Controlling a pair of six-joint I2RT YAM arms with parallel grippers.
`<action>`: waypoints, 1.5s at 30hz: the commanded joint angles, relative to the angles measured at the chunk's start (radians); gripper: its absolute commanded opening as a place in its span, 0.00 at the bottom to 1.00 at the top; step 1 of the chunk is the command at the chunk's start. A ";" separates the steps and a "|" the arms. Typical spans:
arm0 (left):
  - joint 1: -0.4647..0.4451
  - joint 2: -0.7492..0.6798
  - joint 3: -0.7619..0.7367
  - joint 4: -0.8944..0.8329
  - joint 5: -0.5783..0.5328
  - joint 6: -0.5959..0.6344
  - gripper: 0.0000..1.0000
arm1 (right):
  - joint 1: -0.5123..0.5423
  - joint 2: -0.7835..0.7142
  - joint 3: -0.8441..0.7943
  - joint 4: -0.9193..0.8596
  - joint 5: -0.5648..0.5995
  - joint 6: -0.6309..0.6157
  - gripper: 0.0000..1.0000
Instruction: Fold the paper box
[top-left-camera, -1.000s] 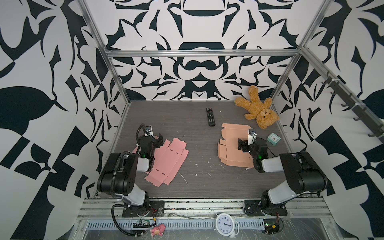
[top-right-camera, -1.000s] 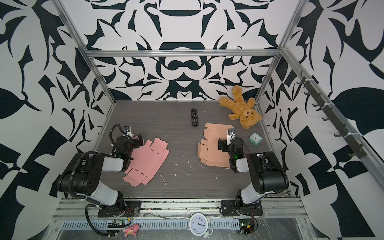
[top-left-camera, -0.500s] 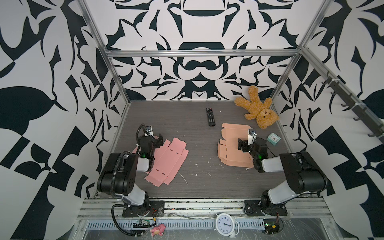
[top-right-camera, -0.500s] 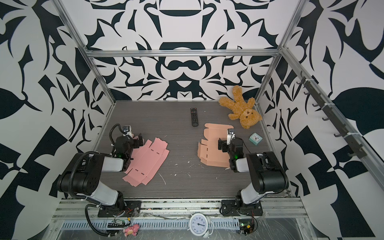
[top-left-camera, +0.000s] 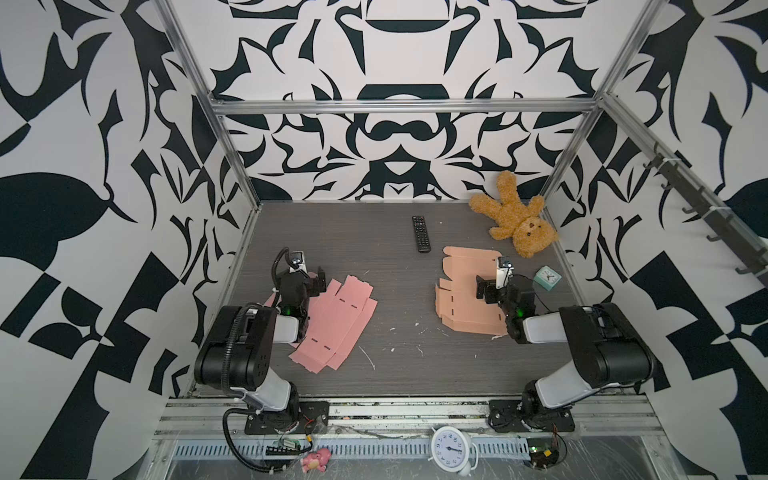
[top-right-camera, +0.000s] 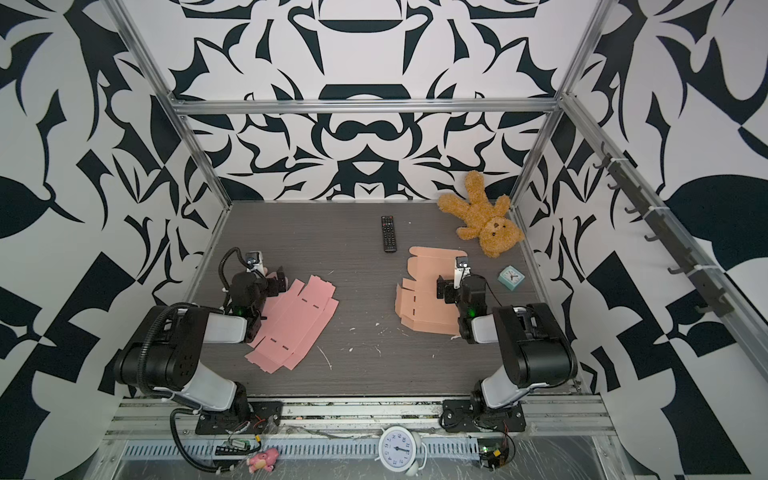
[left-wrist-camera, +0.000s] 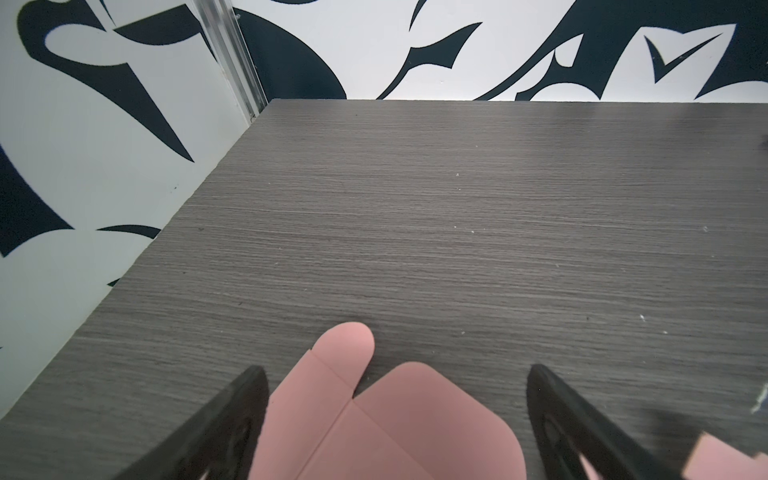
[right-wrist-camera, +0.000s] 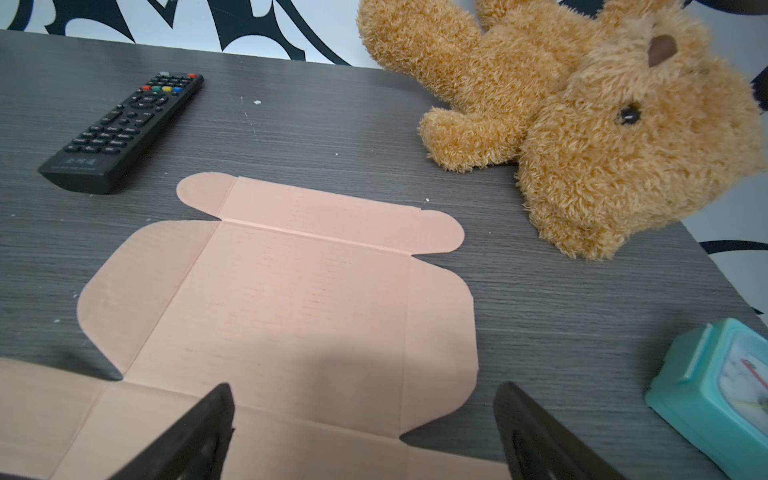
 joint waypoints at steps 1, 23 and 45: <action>0.004 0.005 -0.007 0.023 0.005 0.004 0.99 | -0.001 -0.010 0.025 0.012 0.017 0.005 0.99; 0.003 -0.064 -0.011 -0.026 0.013 0.008 0.99 | -0.001 -0.043 0.038 -0.039 0.000 -0.003 0.99; -0.004 -0.376 0.219 -0.711 0.493 -0.346 0.99 | 0.150 -0.485 0.171 -0.639 0.084 0.168 0.99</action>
